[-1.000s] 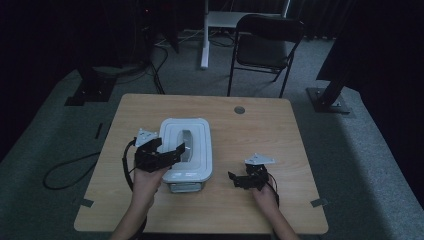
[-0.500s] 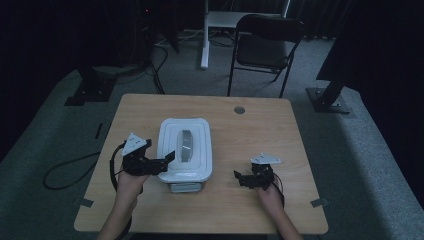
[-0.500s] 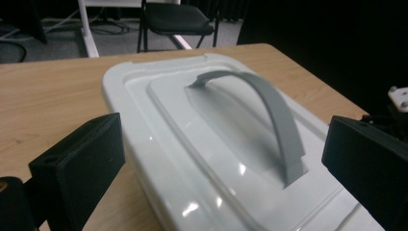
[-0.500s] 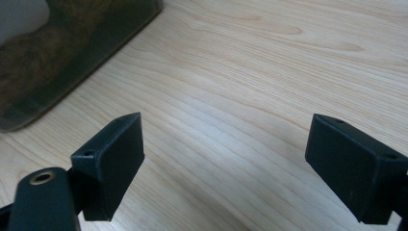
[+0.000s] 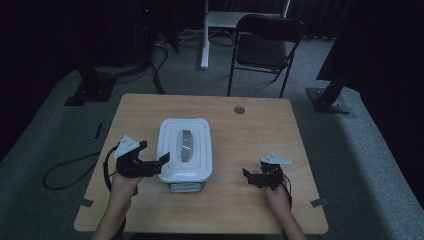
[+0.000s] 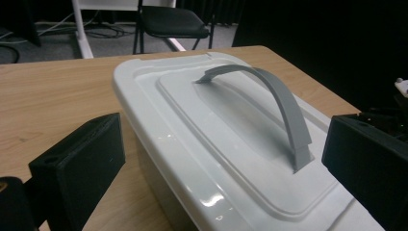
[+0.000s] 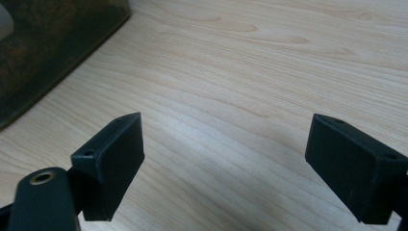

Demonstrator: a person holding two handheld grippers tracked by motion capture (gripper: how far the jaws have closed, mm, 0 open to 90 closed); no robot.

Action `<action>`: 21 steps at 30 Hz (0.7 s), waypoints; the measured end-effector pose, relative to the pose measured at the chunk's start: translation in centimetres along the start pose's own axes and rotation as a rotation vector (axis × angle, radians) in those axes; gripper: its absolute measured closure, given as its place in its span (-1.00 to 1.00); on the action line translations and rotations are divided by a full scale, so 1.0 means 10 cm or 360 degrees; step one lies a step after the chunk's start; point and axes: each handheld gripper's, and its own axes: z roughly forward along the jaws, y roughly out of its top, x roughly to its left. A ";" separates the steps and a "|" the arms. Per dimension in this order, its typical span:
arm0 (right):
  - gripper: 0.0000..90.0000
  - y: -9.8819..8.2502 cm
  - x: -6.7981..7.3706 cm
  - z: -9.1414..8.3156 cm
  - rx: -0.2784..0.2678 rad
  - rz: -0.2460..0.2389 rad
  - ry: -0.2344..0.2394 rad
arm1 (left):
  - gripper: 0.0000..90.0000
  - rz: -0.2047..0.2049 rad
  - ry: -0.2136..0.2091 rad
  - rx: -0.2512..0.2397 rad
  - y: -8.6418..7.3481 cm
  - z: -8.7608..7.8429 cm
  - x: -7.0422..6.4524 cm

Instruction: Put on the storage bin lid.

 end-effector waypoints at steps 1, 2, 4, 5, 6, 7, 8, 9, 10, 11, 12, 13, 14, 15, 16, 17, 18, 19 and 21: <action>-0.72 0.00 -0.01 0.00 0.0004 0.0009 0.0002 | -0.95 0.0003 0.0009 -0.0003 0.00 -0.01 0.01; -0.72 0.00 -0.01 0.00 0.0004 0.0006 -0.0001 | -0.95 0.0005 0.0010 -0.0003 0.00 -0.02 0.01; -0.72 0.00 -0.01 0.00 0.0008 0.0006 0.0006 | -0.95 -0.0006 0.0010 -0.0003 -0.01 -0.03 0.03; -0.72 0.00 0.00 0.00 0.0005 -0.0001 0.0000 | -0.95 -0.0001 0.0013 -0.0001 -0.01 -0.04 0.04; -0.72 0.00 0.00 0.00 0.0001 -0.0007 -0.0001 | -0.95 0.0004 0.0006 0.0005 -0.02 -0.05 0.04; -0.72 0.00 0.00 -0.01 -0.0003 -0.0004 0.0001 | -0.95 0.0008 0.0013 0.0008 -0.03 -0.06 0.05; -0.72 0.00 0.00 -0.01 -0.0006 -0.0001 -0.0002 | -0.95 0.0004 0.0009 0.0004 -0.04 -0.07 0.06; -0.72 0.00 0.00 -0.02 -0.0013 0.0001 -0.0006 | -0.95 0.0000 0.0006 0.0003 -0.05 -0.08 0.07; -0.72 0.00 -0.01 -0.02 -0.0016 0.0005 -0.0002 | -0.95 0.0002 0.0010 0.0005 -0.06 -0.09 0.07; -0.72 0.00 -0.01 -0.02 -0.0022 0.0014 0.0002 | -0.95 -0.0002 0.0012 0.0002 -0.07 -0.10 0.08; -0.72 0.00 -0.01 -0.03 -0.0024 0.0021 -0.0006 | -0.95 -0.0005 0.0012 -0.0002 -0.07 -0.11 0.09; -0.72 0.00 -0.02 -0.03 -0.0025 0.0020 -0.0010 | -0.95 0.0000 0.0018 0.0001 -0.08 -0.12 0.10; -0.72 0.01 -0.02 -0.03 -0.0029 0.0025 -0.0010 | -0.95 -0.0001 0.0022 0.0002 -0.09 -0.14 0.12; -0.72 0.01 -0.02 -0.04 -0.0030 0.0030 -0.0014 | -0.95 -0.0005 0.0025 -0.0003 -0.10 -0.14 0.12; -0.72 0.01 -0.02 -0.04 -0.0036 0.0030 -0.0019 | -0.95 -0.0006 0.0029 -0.0003 -0.11 -0.16 0.15; -0.72 0.00 -0.02 -0.05 -0.0039 0.0026 -0.0018 | -0.95 -0.0009 0.0029 -0.0004 -0.12 -0.17 0.16; -0.72 0.00 -0.02 -0.05 -0.0036 0.0023 -0.0020 | -0.95 -0.0011 0.0037 -0.0005 -0.13 -0.18 0.18; -0.72 -0.01 -0.02 -0.06 -0.0032 0.0018 -0.0034 | -0.95 -0.0015 0.0046 -0.0003 -0.15 -0.19 0.19; -0.72 -0.03 -0.04 -0.07 -0.0024 0.0016 -0.0050 | -0.95 -0.0022 0.0067 0.0002 -0.18 -0.20 0.24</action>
